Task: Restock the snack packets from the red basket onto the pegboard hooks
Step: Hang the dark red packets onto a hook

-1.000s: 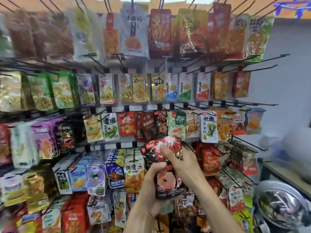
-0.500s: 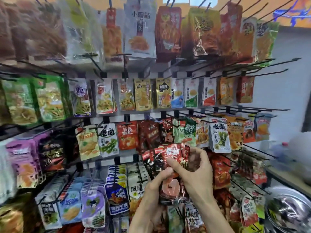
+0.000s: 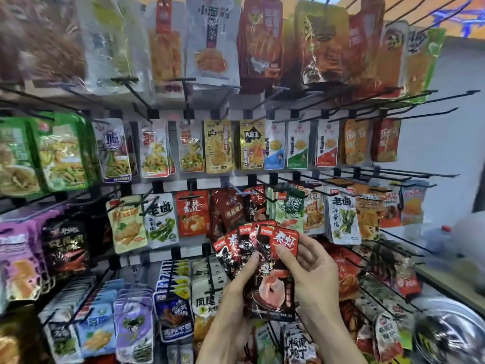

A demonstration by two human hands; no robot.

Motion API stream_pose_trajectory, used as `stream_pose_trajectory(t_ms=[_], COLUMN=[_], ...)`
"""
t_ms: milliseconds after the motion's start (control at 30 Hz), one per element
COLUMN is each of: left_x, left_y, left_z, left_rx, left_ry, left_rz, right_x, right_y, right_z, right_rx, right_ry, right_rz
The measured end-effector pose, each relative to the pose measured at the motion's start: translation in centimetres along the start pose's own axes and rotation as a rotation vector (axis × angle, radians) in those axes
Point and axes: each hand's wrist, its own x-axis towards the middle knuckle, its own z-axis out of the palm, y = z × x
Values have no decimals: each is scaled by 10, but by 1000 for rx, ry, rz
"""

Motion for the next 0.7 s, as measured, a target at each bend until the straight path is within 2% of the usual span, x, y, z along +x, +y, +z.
stream_pose_trajectory(t_ms=[433,567,700], left_x=[10,12,14], left_y=[-5,-2,-2], left_z=[10,10,3], left_rx=[-100,-91,-128], left_ry=[166,252,264], left_rz=[83,112,98], right_x=[32,46,65], right_y=[-5,-6,-15], right_z=[-6,-8,-7], right_rx=[113,159,150], right_ry=[-200,-167,-129], right_rz=[74,90,60])
